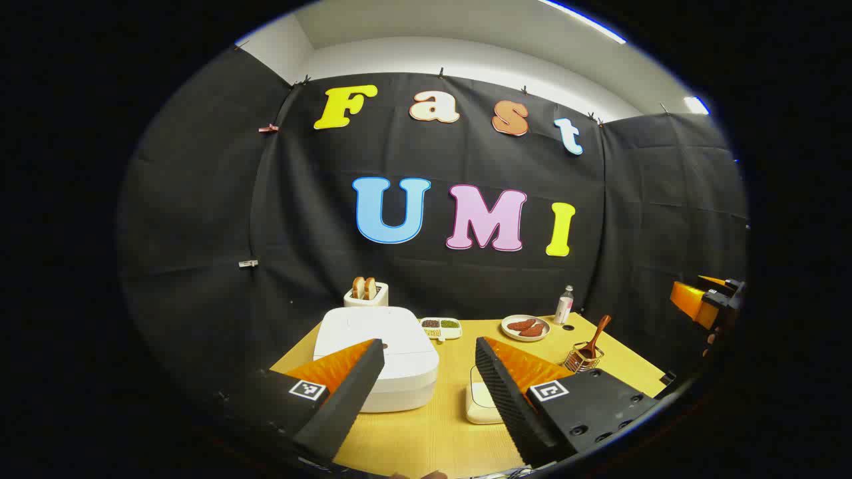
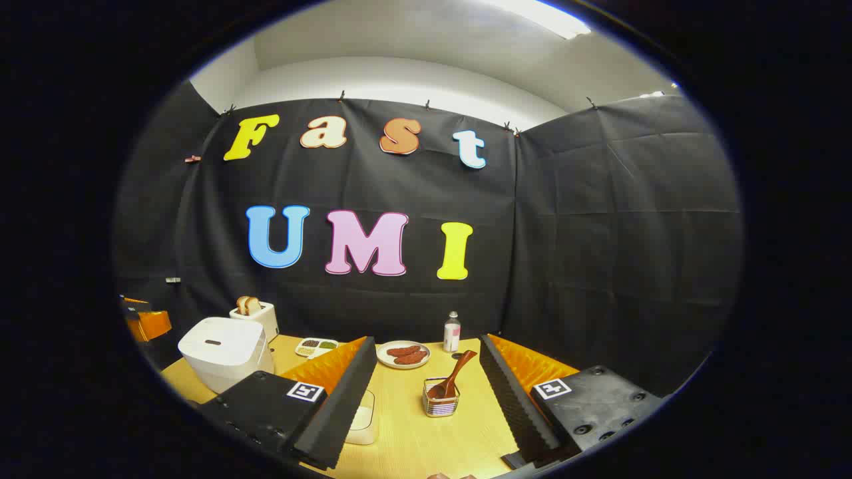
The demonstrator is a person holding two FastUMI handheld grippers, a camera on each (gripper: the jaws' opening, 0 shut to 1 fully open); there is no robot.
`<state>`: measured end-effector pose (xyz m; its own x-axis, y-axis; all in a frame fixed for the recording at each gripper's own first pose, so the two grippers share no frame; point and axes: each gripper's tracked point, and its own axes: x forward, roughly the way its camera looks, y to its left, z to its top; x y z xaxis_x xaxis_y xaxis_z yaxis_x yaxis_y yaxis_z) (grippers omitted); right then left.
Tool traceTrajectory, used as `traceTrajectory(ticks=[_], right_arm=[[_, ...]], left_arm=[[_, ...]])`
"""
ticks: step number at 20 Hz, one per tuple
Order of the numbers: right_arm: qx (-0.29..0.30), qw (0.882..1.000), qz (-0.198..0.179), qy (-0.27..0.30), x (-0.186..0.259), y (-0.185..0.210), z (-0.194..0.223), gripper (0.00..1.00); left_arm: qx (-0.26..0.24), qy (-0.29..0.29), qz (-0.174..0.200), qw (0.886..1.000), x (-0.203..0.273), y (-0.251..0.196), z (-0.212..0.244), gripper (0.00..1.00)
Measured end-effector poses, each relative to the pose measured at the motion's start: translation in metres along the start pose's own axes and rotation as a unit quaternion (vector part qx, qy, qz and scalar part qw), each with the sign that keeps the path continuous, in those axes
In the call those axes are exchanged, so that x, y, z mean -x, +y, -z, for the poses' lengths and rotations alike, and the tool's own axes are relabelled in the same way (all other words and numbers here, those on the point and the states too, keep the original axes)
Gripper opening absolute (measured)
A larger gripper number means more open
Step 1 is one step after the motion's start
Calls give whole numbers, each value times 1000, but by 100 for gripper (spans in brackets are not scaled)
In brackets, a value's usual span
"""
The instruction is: Close the left gripper, press the button to open the rice cooker; take a wooden spoon from the chopstick holder with the right hand, scoop a spoonful of rice and pour it into the rice cooker, then put the wooden spoon back into the chopstick holder.
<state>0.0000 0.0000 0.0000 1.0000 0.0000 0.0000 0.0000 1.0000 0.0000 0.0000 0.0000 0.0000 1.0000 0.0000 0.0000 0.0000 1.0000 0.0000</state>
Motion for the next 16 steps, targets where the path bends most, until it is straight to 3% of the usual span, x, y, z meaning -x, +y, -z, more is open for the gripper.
traceTrajectory(ticks=[16], right_arm=[[1,999,-44,14,2,35,-5,98]], left_arm=[[16,12,-19,1000,22,21,19,95]])
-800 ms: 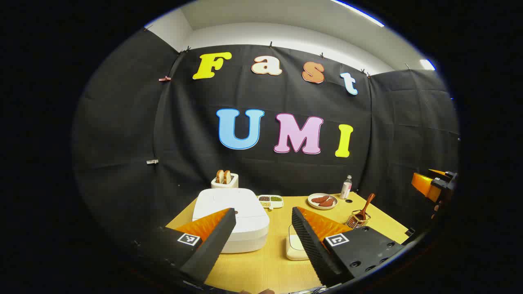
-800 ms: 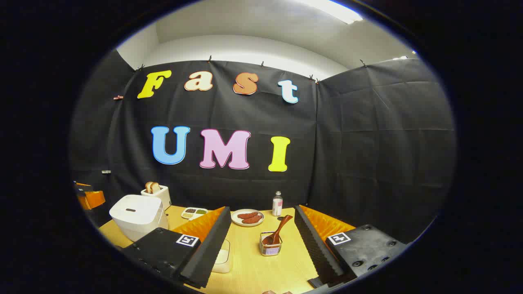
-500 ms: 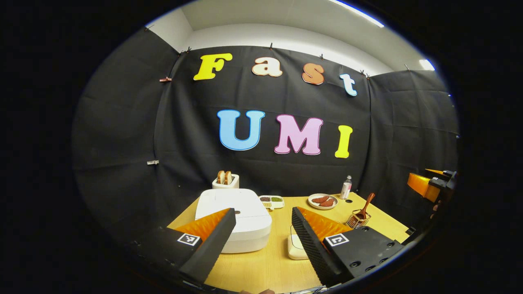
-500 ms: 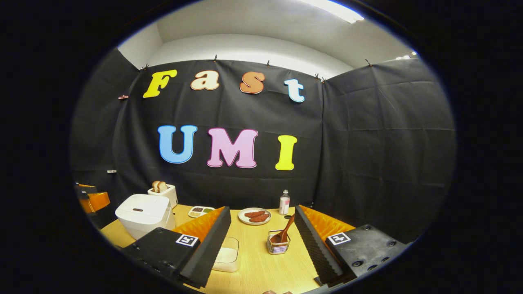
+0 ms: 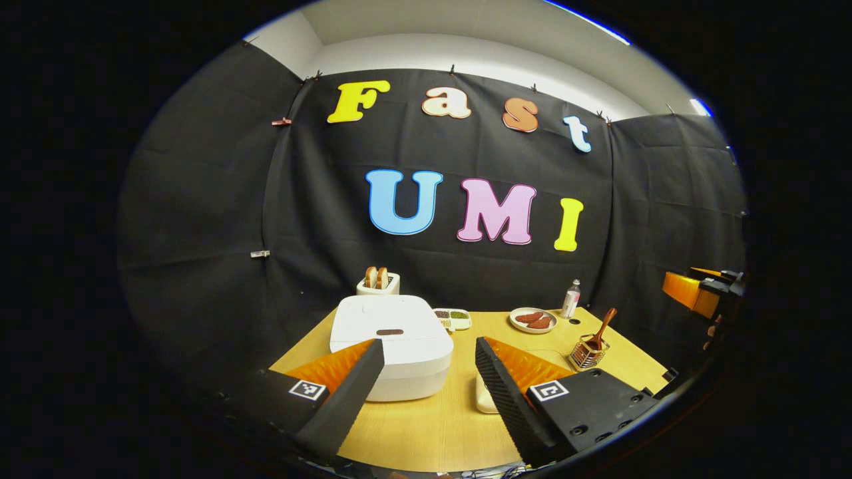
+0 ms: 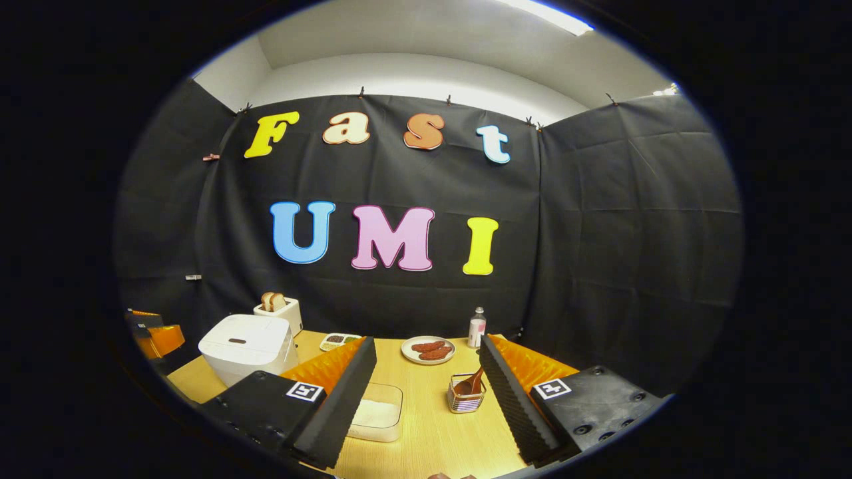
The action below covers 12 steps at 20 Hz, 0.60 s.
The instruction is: Close the left gripper, press the button to open the rice cooker; take a wooden spoon from the chopstick holder with the right hand, scoop a spoonful of rice and pour it into the rice cooker, then put the wooden spoon back into the chopstick holder.
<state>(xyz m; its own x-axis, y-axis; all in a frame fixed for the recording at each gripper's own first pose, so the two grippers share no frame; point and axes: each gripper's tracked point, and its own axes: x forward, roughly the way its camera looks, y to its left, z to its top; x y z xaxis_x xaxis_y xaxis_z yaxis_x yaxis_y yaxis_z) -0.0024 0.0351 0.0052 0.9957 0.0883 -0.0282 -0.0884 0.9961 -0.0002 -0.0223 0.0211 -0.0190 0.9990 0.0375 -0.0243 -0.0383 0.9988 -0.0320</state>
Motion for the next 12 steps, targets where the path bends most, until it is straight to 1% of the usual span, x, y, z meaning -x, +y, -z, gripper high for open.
traceTrajectory(ticks=[4,7,9,10,11,12], right_arm=[[7,1000,-4,-6,-7,2,-8,98],[14,1000,-7,3,-18,1,2,98],[11,1000,-11,10,-26,1,8,98],[8,1000,-12,13,-29,1,9,98],[6,1000,-12,17,-33,-2,13,99],[4,1000,-12,21,-37,-4,15,99]], left_arm=[[4,6,-8,1000,-7,7,1,95],[-2,13,-11,1000,-16,13,-3,94],[-4,13,-8,1000,-24,15,-9,87],[0,10,-4,1000,-28,14,-12,79],[5,10,-3,1000,-32,15,-15,73],[10,13,-3,1000,-37,16,-15,64]])
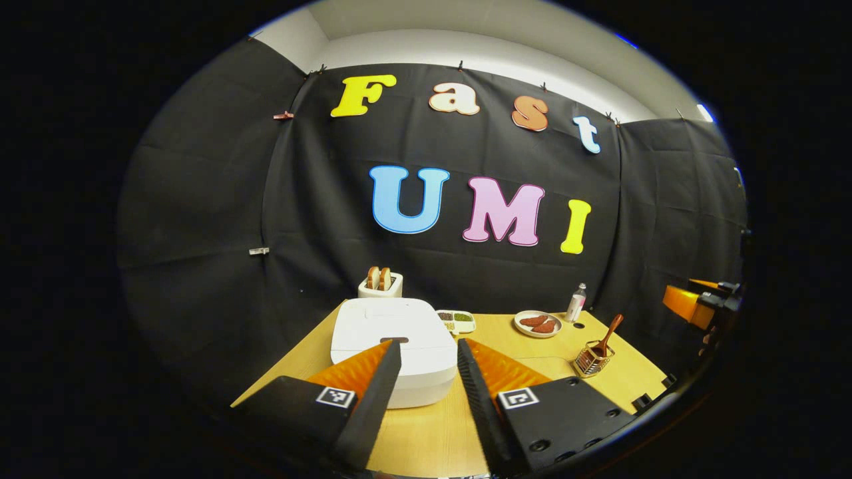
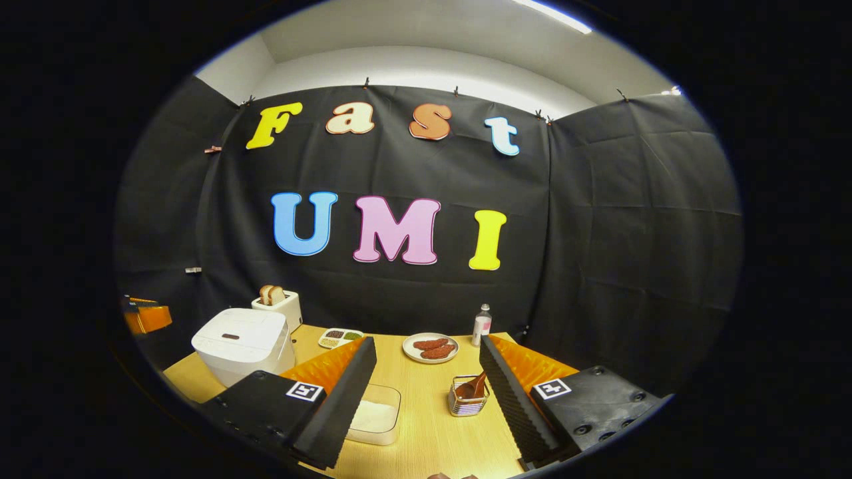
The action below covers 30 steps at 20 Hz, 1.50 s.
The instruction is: Close the left gripper, press the button to open the rice cooker; take a wooden spoon from the chopstick holder with the right hand, scoop a spoonful of rice and pour it into the rice cooker, then put the wooden spoon back into the chopstick holder.
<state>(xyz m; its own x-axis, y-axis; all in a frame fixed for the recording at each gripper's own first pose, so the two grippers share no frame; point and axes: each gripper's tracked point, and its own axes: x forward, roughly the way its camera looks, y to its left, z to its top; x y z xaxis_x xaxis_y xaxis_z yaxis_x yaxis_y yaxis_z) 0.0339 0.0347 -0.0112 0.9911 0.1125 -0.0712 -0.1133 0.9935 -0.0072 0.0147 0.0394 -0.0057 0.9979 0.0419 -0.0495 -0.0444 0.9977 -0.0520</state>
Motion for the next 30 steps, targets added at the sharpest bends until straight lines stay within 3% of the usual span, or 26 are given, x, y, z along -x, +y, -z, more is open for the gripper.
traceTrajectory(ticks=[1,3,6,8,12,17,23,30], right_arm=[[-1,1000,-2,1,-4,-1,1,99],[0,1000,-3,0,-12,-9,1,98],[-6,1000,-3,5,-23,-18,7,99],[-9,1000,-1,12,-33,-24,12,99],[-22,1000,3,15,-47,-34,19,98],[-26,999,16,16,-57,-49,30,98],[-42,998,30,46,-58,-65,58,98],[-56,996,33,60,-50,-71,67,98]], left_arm=[[2,4,-4,1000,-5,2,-1,59],[2,12,-27,1000,-17,14,-3,41],[24,37,-71,997,-37,35,1,8],[30,45,-52,997,-46,28,-2,8],[-4,53,-29,998,-77,31,-11,6],[-29,64,-39,997,-124,47,-15,5],[-7,126,-25,992,-174,52,22,5],[19,197,-41,979,-216,60,80,5]])
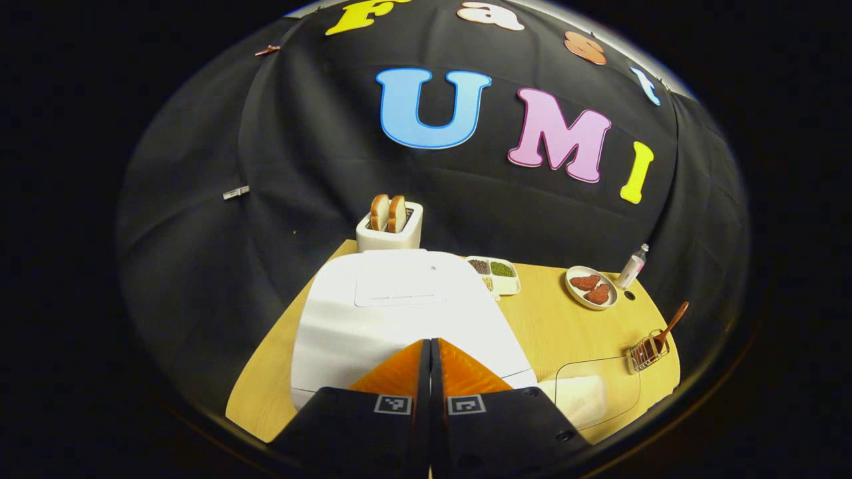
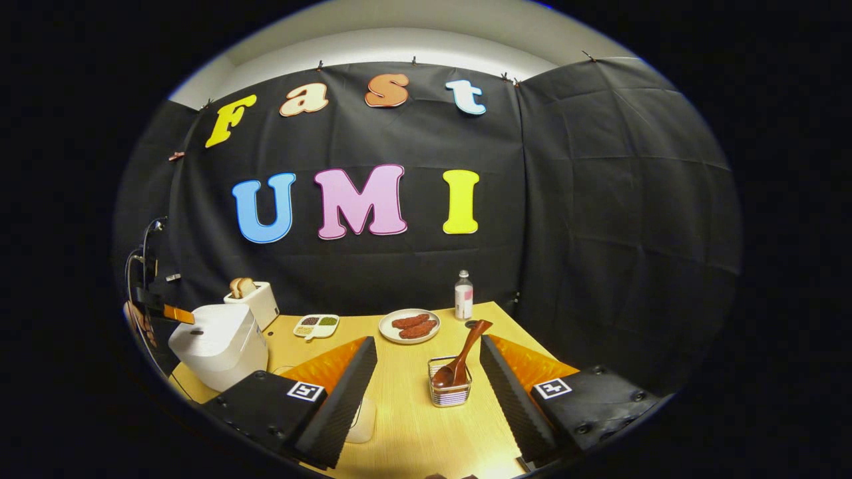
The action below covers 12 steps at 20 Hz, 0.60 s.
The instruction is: Close the left gripper, press the button to open the rice cooker; take a wooden spoon from the chopstick holder with the right hand, scoop a spoonful of rice and pour it into the rice cooker, then put the wooden spoon back into the chopstick holder.
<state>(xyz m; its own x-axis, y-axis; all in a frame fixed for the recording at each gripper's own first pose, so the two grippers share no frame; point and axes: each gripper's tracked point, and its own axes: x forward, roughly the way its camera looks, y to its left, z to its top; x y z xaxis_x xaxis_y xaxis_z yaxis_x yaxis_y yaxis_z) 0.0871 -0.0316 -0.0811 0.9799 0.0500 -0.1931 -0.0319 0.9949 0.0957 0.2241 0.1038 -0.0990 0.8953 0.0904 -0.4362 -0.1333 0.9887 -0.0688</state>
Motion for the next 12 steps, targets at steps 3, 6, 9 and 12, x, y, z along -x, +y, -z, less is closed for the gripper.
traceTrajectory(ticks=[3,6,9,12], right_arm=[[-4,1000,3,14,2,-3,8,98],[13,1000,14,-1,4,-12,-1,98],[6,1000,11,0,6,-11,1,98],[6,1000,7,12,9,-11,7,98]], left_arm=[[0,21,-11,1000,-11,5,14,5],[4,18,-12,1000,-11,3,17,5],[14,24,-9,1000,-15,4,26,9],[-4,6,-7,1000,-10,3,25,7]])
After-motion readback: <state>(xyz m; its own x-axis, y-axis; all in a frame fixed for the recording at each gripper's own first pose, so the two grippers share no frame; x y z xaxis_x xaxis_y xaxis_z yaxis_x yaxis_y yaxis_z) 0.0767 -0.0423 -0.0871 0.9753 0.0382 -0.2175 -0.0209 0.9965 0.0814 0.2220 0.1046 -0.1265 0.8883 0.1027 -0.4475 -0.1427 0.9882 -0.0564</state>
